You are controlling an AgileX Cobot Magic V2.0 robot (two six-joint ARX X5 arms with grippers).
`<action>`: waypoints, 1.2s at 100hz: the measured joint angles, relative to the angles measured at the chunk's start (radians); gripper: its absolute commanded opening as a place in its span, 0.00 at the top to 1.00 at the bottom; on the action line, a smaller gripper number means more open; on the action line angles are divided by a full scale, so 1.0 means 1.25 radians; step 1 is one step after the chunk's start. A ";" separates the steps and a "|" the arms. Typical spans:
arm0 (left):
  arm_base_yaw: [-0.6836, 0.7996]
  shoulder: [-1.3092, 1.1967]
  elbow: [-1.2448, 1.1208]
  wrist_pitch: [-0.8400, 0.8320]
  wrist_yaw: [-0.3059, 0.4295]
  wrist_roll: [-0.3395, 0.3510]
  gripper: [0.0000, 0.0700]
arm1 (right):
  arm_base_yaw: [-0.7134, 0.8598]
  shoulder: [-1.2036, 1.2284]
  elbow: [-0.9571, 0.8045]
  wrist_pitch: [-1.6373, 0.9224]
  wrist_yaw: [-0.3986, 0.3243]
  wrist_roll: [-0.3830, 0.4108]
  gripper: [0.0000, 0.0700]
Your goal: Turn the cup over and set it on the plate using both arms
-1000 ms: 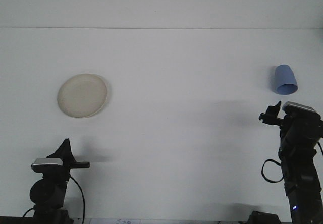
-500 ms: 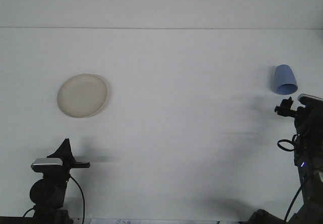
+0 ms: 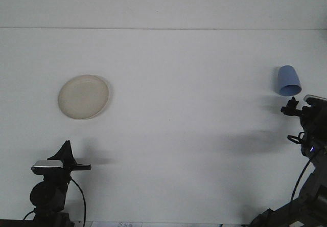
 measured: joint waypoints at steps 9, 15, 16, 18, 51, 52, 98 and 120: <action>0.000 0.000 0.000 0.000 0.000 0.000 0.98 | 0.000 0.030 0.029 0.011 -0.006 -0.001 0.30; 0.000 0.000 0.000 0.000 0.000 0.000 0.98 | 0.000 0.046 0.046 0.013 -0.007 -0.004 0.31; 0.000 0.000 0.000 0.000 0.000 0.000 0.98 | 0.000 0.048 0.049 0.013 -0.008 -0.005 0.31; 0.000 0.000 0.000 0.000 0.000 0.000 0.98 | 0.002 0.053 0.055 0.013 -0.007 -0.005 0.32; 0.000 0.000 0.000 0.000 0.000 0.000 0.98 | 0.003 0.148 0.136 0.015 -0.027 -0.032 0.32; 0.000 0.000 0.000 0.000 0.000 0.000 0.98 | 0.003 0.152 0.139 0.015 -0.029 -0.032 0.32; 0.000 0.000 0.000 0.001 0.000 0.000 0.98 | 0.008 0.274 0.238 0.087 -0.045 -0.041 0.55; 0.000 0.000 0.000 0.001 0.000 0.000 0.98 | 0.014 0.295 0.238 0.118 -0.046 -0.042 0.94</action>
